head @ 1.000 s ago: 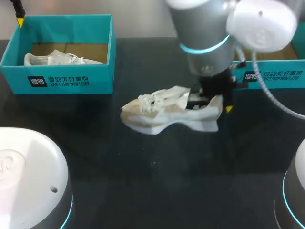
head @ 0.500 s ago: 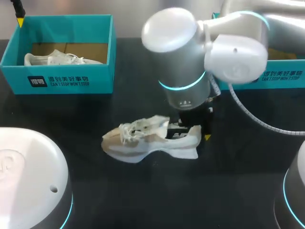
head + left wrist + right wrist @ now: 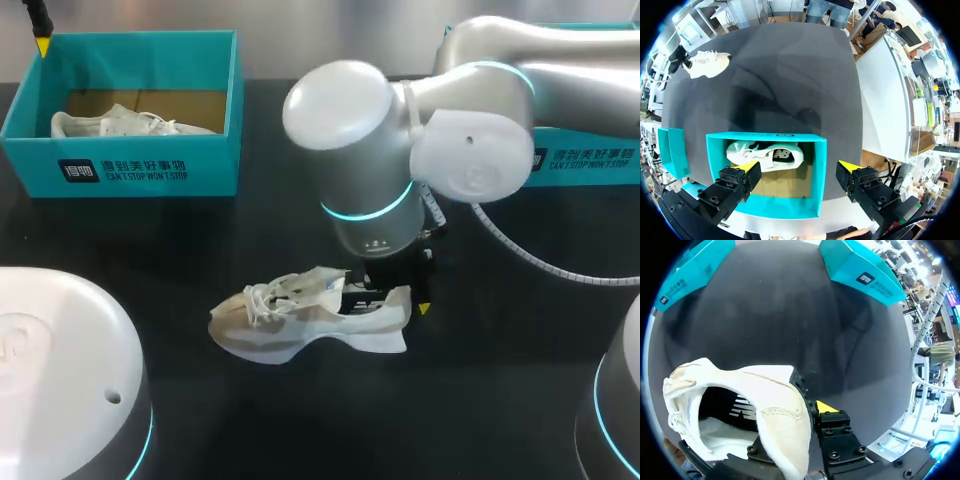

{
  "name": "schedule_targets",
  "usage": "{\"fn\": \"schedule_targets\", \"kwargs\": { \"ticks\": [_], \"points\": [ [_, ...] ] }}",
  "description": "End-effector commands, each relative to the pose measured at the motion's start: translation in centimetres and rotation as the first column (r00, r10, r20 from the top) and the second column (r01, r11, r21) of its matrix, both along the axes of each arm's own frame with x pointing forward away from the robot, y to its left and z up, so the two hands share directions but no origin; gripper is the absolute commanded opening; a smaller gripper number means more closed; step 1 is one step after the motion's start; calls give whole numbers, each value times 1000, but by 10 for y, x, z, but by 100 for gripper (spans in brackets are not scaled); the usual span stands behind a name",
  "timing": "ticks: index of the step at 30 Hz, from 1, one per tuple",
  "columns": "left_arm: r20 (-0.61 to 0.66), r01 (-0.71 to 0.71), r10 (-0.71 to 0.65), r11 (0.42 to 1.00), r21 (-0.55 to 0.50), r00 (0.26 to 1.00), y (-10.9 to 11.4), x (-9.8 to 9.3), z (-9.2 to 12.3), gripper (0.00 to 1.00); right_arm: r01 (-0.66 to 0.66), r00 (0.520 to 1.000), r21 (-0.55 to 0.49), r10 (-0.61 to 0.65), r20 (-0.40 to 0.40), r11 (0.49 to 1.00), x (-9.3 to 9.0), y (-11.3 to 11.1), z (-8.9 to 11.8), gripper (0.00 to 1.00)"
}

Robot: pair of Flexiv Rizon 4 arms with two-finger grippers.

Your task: Take the shoe out of the shoebox, open the shoe tongue, remove and reinsert the insole, then place the shoe into the shoebox

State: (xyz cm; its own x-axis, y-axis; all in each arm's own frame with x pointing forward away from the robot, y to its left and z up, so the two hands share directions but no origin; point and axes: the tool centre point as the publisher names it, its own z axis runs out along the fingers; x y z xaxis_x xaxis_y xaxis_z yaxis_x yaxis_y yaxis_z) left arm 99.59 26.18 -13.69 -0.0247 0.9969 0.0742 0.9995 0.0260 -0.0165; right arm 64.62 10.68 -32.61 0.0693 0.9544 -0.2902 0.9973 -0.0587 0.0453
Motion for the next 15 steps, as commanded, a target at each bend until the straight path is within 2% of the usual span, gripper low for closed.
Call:
{"fn": "schedule_targets", "kwargs": {
  "ticks": [1, 10, 15],
  "points": [
    [0, 1, -1, 1000, 2, 1000, 0, 0, 1, 100, 43, 999, -23, -43, 9, 999, -3, 15, -18, 0],
    [0, 1, -1, 1000, 2, 1000, 0, 0, 1, 100, 47, 999, -2, -47, -6, 999, 0, 15, -41, 0],
    [0, 1, -1, 1000, 2, 1000, 0, 0, 1, 100, 54, 999, 49, -53, -14, 997, 2, 13, -50, 0]
  ]
}}
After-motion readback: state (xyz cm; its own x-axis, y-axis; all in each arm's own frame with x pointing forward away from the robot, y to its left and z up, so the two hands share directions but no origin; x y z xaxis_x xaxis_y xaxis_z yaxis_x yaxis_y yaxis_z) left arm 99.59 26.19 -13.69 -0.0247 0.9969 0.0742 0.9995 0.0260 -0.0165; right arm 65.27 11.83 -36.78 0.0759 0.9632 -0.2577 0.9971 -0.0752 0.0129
